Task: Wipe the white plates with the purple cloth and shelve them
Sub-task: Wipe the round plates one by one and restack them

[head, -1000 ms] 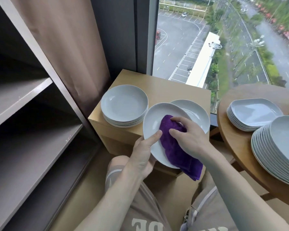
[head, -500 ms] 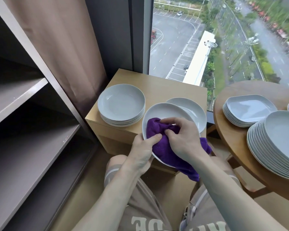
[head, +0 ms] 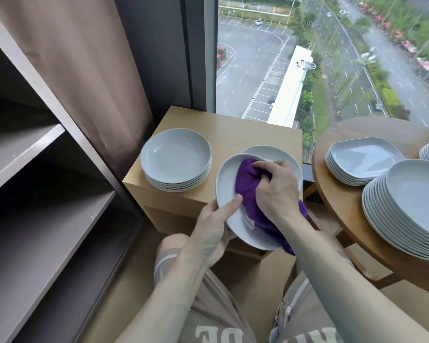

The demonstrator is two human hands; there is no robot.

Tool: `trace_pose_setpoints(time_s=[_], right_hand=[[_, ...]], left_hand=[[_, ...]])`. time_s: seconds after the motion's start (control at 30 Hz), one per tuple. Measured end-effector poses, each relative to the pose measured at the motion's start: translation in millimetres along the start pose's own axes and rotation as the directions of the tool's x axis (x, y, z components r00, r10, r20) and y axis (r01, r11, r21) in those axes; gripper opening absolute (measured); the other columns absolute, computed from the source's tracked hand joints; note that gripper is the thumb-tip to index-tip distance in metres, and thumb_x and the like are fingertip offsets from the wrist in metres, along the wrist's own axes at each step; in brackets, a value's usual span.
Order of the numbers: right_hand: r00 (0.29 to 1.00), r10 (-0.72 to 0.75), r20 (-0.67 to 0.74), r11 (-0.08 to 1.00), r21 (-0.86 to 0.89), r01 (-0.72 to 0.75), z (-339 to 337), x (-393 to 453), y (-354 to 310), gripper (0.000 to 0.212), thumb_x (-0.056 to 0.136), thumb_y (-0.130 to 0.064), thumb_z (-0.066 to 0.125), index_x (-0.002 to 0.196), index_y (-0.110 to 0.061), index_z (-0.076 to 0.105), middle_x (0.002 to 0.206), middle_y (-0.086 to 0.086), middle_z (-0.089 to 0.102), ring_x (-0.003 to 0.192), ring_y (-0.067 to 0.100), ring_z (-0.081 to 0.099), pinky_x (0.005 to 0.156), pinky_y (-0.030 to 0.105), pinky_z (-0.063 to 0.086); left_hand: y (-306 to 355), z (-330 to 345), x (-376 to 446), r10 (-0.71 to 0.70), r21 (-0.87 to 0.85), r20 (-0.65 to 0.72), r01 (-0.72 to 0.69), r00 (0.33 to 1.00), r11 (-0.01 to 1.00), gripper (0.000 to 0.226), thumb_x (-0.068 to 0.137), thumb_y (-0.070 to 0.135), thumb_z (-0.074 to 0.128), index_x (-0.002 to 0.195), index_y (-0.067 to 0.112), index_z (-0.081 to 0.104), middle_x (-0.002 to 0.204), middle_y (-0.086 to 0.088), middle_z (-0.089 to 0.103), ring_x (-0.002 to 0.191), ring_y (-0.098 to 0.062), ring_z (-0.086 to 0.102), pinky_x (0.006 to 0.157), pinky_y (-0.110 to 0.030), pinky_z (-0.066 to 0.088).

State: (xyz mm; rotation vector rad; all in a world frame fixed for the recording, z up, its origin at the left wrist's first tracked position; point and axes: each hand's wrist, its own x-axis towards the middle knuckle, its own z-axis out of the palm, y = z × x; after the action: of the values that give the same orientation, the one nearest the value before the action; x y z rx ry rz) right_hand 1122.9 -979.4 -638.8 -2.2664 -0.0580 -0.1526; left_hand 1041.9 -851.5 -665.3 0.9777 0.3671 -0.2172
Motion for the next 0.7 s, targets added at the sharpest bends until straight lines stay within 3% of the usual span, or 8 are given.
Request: trace_pose_setpoints(time_s=[0.1, 0.23, 0.37, 0.43, 0.53, 0.7], right_hand=[[0.976, -0.087, 0.199, 0.996, 0.013, 0.086, 6, -5, -9, 0.038, 0.100, -0.014, 0.050, 0.134, -0.020, 0.066, 0.119, -0.006, 0.051, 0.108, 0.008, 0.049, 0.095, 0.019, 0.037], [0.834, -0.288, 0.471, 0.955, 0.075, 0.287, 9, -25, -18, 0.048, 0.094, -0.023, 0.061, 0.142, -0.027, 0.059, 0.131, -0.009, 0.050, 0.115, 0.008, 0.051, 0.100, 0.023, 0.040], [0.698, -0.356, 0.621, 0.899, 0.023, 0.438, 5, -35, -16, 0.061, 0.088, -0.027, 0.055, 0.148, -0.037, 0.051, 0.145, -0.015, 0.044, 0.127, 0.017, 0.047, 0.110, 0.037, 0.038], [0.685, -0.354, 0.636, 0.877, -0.028, 0.479, 2, -38, -12, 0.060, 0.085, -0.030, 0.050, 0.145, -0.039, 0.053, 0.142, -0.015, 0.045, 0.121, 0.020, 0.049, 0.106, 0.040, 0.041], [0.697, -0.353, 0.624, 0.854, -0.089, 0.512, -6, -43, -6, 0.057, 0.083, -0.031, 0.047, 0.138, -0.039, 0.058, 0.133, -0.011, 0.047, 0.109, 0.022, 0.053, 0.098, 0.040, 0.045], [0.773, -0.267, 0.575, 0.850, -0.237, 0.470, -16, -43, 3, 0.049, 0.089, -0.026, 0.056, 0.137, -0.035, 0.061, 0.130, -0.009, 0.048, 0.109, 0.022, 0.053, 0.089, 0.029, 0.041]], left_hand=[[4, 1, 0, -0.008, 0.022, -0.032, 0.008, 0.999, 1.000, 0.053, 0.092, 0.046, 0.065, 0.135, 0.014, 0.066, 0.126, -0.015, 0.073, 0.116, -0.029, 0.070, 0.098, -0.049, 0.058], [11, -3, 2, 0.024, -0.082, -0.154, -0.036, 0.988, 0.996, 0.050, 0.098, 0.054, 0.052, 0.130, 0.019, 0.068, 0.124, -0.009, 0.075, 0.116, -0.025, 0.072, 0.099, -0.048, 0.057], [17, -11, 5, 0.037, -0.127, -0.302, -0.078, 0.953, 0.989, 0.087, 0.078, 0.075, 0.056, 0.133, 0.009, 0.065, 0.128, -0.018, 0.072, 0.118, -0.034, 0.070, 0.109, -0.054, 0.050], [18, -12, 4, 0.041, -0.116, -0.318, -0.082, 0.947, 0.990, 0.094, 0.074, 0.080, 0.054, 0.134, 0.008, 0.065, 0.127, -0.020, 0.071, 0.118, -0.036, 0.070, 0.109, -0.057, 0.050], [19, -11, 0, 0.067, -0.106, -0.308, -0.105, 0.949, 0.989, 0.087, 0.076, 0.077, 0.052, 0.135, 0.014, 0.066, 0.128, -0.015, 0.072, 0.120, -0.034, 0.069, 0.111, -0.057, 0.049], [18, -12, -6, 0.140, -0.032, -0.315, -0.158, 0.939, 0.987, 0.081, 0.079, 0.076, 0.049, 0.134, 0.020, 0.066, 0.125, -0.009, 0.074, 0.118, -0.033, 0.070, 0.109, -0.058, 0.049]])
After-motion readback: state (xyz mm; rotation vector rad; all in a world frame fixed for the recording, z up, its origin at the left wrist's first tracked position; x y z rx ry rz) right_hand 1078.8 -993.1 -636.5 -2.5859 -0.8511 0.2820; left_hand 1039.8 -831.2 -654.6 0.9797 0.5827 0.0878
